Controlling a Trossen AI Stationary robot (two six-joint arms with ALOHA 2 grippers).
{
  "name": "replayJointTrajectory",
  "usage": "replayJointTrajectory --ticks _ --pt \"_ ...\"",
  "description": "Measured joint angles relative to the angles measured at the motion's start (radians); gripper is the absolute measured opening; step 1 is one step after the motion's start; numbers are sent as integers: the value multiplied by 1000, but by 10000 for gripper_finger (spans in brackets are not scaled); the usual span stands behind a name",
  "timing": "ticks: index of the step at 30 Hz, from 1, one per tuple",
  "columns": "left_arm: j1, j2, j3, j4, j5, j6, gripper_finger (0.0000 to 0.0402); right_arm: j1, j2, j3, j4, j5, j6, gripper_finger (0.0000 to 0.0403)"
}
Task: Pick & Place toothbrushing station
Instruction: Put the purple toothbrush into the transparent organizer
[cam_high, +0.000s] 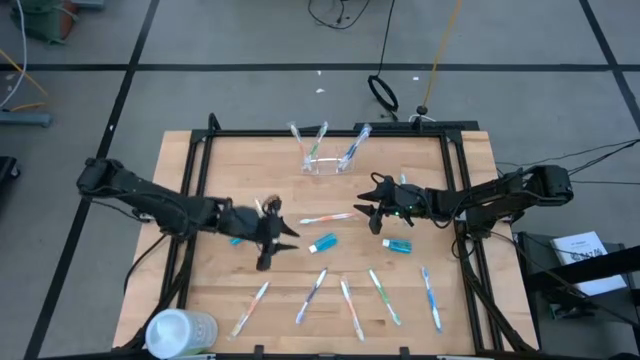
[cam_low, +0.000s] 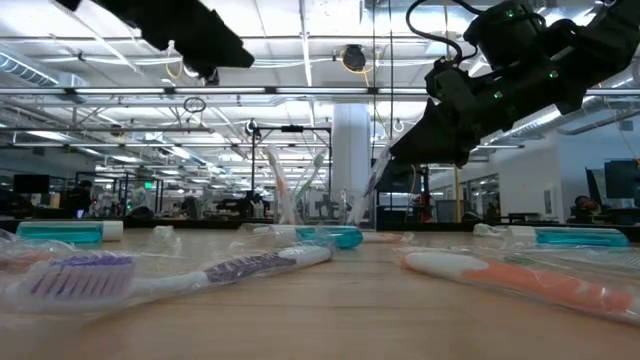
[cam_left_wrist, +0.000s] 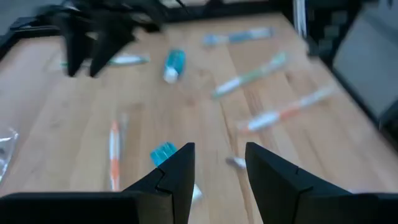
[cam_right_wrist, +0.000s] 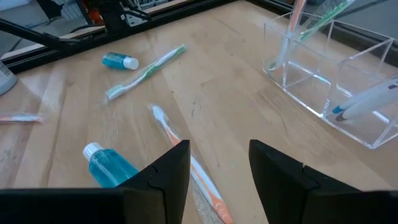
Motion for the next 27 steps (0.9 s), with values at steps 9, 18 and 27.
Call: replayJointTrajectory --ticks 9,18,27 --pt "-176 226 54 -12 47 512 147 -1 0 0 11 0 -15 155" --pt "-188 502 364 -236 138 735 148 -1 0 0 8 -1 39 155" --pt "-197 826 715 -617 179 956 147 5 0 0 -1 -2 51 155"
